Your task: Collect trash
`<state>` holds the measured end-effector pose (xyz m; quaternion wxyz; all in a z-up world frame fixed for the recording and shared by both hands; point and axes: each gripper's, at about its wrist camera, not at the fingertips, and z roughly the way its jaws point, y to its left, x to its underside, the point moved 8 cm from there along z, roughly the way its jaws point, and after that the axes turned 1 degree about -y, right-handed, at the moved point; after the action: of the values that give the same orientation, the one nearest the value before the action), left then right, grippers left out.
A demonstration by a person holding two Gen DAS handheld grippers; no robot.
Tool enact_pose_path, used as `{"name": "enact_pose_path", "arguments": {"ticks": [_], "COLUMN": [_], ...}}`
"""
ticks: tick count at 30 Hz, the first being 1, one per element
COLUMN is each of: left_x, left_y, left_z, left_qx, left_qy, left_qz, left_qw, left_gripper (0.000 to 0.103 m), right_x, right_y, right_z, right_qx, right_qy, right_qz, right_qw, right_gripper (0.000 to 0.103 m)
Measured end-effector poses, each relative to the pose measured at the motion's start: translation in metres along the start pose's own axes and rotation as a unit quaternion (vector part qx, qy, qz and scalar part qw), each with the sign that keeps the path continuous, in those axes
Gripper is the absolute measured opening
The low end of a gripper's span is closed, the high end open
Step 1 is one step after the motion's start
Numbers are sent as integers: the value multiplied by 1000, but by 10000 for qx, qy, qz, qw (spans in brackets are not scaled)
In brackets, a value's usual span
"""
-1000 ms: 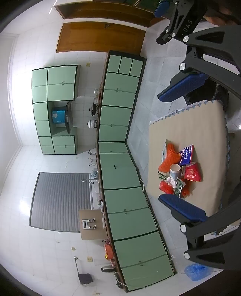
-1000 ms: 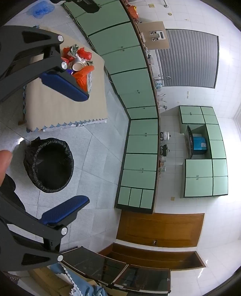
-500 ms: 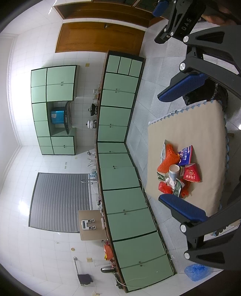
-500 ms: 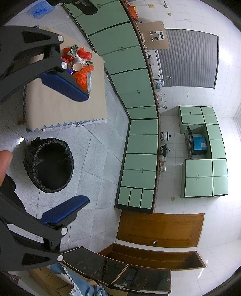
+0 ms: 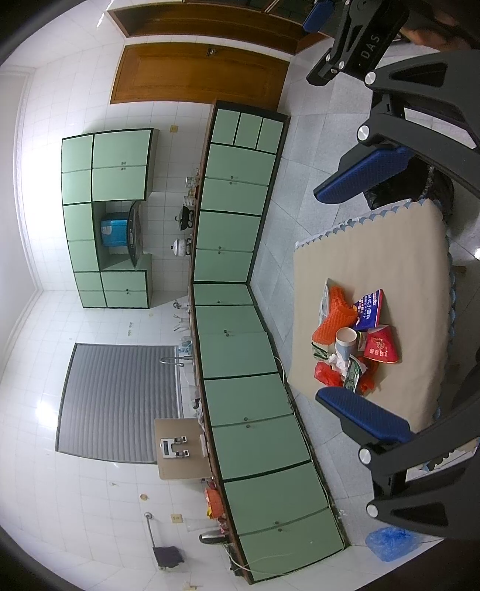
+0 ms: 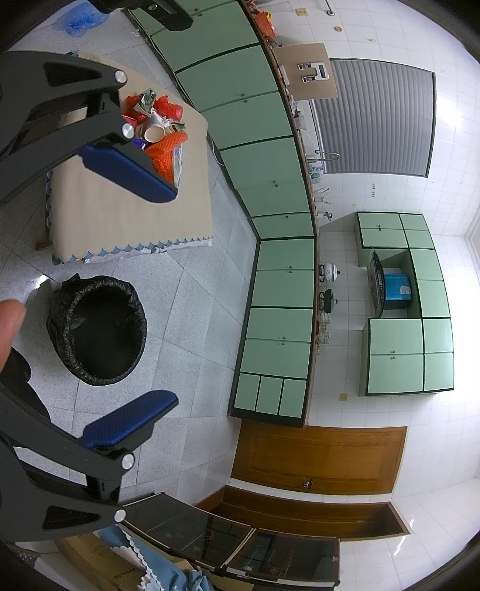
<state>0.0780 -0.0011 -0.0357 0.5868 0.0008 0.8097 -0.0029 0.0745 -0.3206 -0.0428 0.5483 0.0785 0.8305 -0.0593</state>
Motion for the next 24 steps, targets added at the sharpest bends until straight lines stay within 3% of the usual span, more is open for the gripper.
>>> {"name": "enact_pose_path", "arguments": {"ticks": [24], "left_x": [1], "left_y": [1], "left_z": [4], "left_qx": [-58], "left_qy": [96], "left_qz": [-34], "left_qw": [9999], "left_gripper": [97], "right_x": [-2], "right_y": [1], "right_z": [0], "right_qx": [-22], "right_qy": [14], "right_qz": [-28], "right_qw": [10000], "right_gripper": [98]}}
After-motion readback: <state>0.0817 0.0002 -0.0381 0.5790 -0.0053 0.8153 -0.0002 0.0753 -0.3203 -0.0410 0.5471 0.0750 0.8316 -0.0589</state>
